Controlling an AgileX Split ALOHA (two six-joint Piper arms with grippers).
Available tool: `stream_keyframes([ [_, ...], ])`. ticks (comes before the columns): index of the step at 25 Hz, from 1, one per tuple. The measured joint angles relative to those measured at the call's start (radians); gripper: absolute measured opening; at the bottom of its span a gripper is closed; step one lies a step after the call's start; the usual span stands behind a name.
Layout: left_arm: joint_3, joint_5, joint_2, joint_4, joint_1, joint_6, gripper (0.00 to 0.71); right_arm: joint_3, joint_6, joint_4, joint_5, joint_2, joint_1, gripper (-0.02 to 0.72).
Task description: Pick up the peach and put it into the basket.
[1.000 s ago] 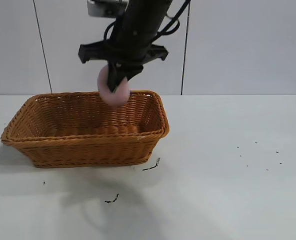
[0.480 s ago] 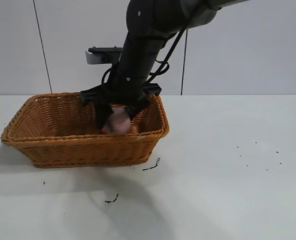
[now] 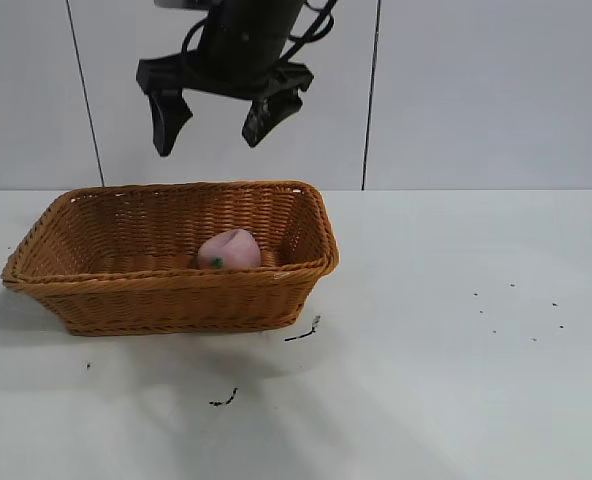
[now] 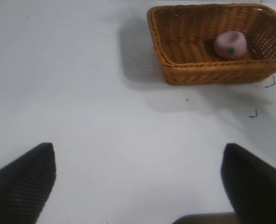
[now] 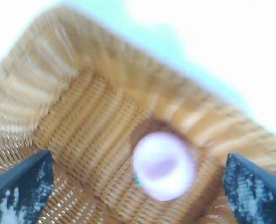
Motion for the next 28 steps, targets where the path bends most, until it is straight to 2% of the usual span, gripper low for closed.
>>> stream_keyframes([
  [6,0.000,0.000,0.000,0.000,0.000,0.000,0.693,-0.058,0.009,-0.030,0.048,-0.002,-0.081,0.694],
  [14,0.000,0.000,0.000,0.000,0.000,0.000,0.693,-0.059,0.010,-0.038,0.093,-0.002,-0.349,0.695],
  [21,0.000,0.000,0.000,0.000,0.000,0.000,0.693,-0.047,0.010,-0.045,0.098,-0.008,-0.556,0.695],
  [28,0.000,0.000,0.000,0.000,0.000,0.000,0.693,0.019,0.010,-0.034,0.099,-0.074,-0.609,0.695],
])
